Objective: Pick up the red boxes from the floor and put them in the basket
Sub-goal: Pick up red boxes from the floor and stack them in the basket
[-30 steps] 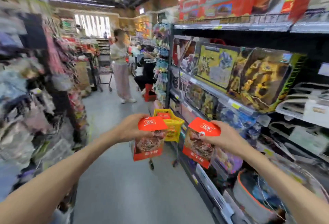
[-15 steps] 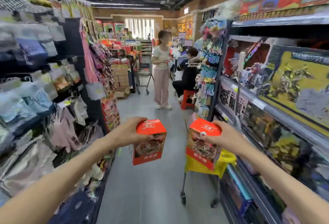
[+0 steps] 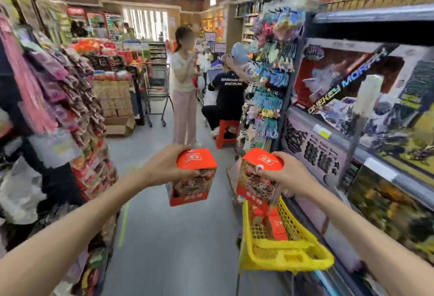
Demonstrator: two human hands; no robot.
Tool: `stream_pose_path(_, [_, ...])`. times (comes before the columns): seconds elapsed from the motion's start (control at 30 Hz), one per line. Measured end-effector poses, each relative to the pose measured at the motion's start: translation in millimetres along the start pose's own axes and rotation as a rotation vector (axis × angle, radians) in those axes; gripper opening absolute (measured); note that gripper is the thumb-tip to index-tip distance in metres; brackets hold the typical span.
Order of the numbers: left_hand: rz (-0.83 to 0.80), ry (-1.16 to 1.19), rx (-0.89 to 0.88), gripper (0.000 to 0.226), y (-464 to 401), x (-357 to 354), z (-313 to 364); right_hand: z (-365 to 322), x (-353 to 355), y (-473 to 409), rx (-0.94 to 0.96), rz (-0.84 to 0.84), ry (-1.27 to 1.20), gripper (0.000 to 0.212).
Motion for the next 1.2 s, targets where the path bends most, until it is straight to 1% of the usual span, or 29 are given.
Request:
stream_pose_path(0.1, [-0.088,-0.031,-0.079,0.084,-83,-3,-30,12,-8,-58,-0.097,0.009,-0.003,0.087])
stream_pose_path(0.17, [-0.144,-0.032,-0.138,0.089,-139,-11,-46,19,-6,-89,-0.157,0.027,-0.024,0.092])
stream_pose_path(0.3, [-0.232,-0.034,-0.272,0.100,-241,-40,-56,46,2,-139,-0.265,0.102,-0.055,0.106])
stream_pose_path(0.33, [-0.248,-0.039,-0.306,0.103,-265,-51,-56,54,3,-149,-0.289,0.114,-0.051,0.102])
stream_pose_path(0.4, [-0.277,-0.032,-0.360,0.100,-310,-76,-55,75,4,-169,-0.347,0.129,-0.017,0.083])
stream_pose_path(0.43, [-0.301,-0.014,-0.385,0.099,-332,-91,-55,87,3,-180,-0.372,0.143,0.003,0.080])
stream_pose_path(0.5, [-0.352,0.010,-0.432,0.098,-375,-123,-54,112,0,-200,-0.422,0.187,0.033,0.085])
stream_pose_path(0.6, [-0.424,0.025,-0.493,0.093,-429,-174,-51,150,-7,-229,-0.490,0.219,0.017,0.064])
stream_pose_path(0.63, [-0.448,0.008,-0.518,0.093,-445,-191,-51,161,-11,-236,-0.522,0.228,0.014,0.062])
stream_pose_path(0.73, [-0.487,-0.072,-0.647,0.097,-485,-239,-45,197,-26,-247,-0.652,0.257,0.006,0.075])
stream_pose_path(0.83, [-0.588,-0.084,-0.788,0.091,-509,-286,-32,232,-42,-244,-0.772,0.307,-0.015,0.102])
stream_pose_path(0.87, [-0.627,-0.100,-0.834,0.089,-515,-302,-27,241,-46,-242,-0.801,0.327,-0.011,0.106])
stream_pose_path(0.9, [-0.669,-0.123,-0.877,0.089,-522,-321,-23,249,-50,-238,-0.835,0.346,-0.011,0.100])
stream_pose_path(0.97, [-0.760,-0.151,-0.937,0.091,-533,-361,-17,264,-56,-232,-0.899,0.386,-0.006,0.080])
stream_pose_path(1.0, [-0.810,-0.154,-0.962,0.093,-536,-383,-15,272,-62,-228,-0.930,0.406,-0.017,0.074])
stream_pose_path(1.07, [-0.896,-0.155,-1.026,0.096,-536,-423,-11,287,-78,-221,-0.982,0.467,-0.072,0.076])
stream_pose_path(1.13, [-0.967,-0.135,-1.064,0.098,-530,-459,-8,303,-101,-211,-1.095,0.503,-0.114,0.080])
stream_pose_path(1.2, [-1.033,-0.139,-1.106,0.101,-523,-493,-9,319,-131,-201,-1.211,0.555,-0.148,0.076])
Point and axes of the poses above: each hand's wrist, its own y-axis away from the middle knuckle, its own x-axis out of the back of the hand, z = x × y, the point moved 4 cm from there along -y, towards the middle knuckle, and after that the axes turned 3 degrees about y, right-handed, at the moved point
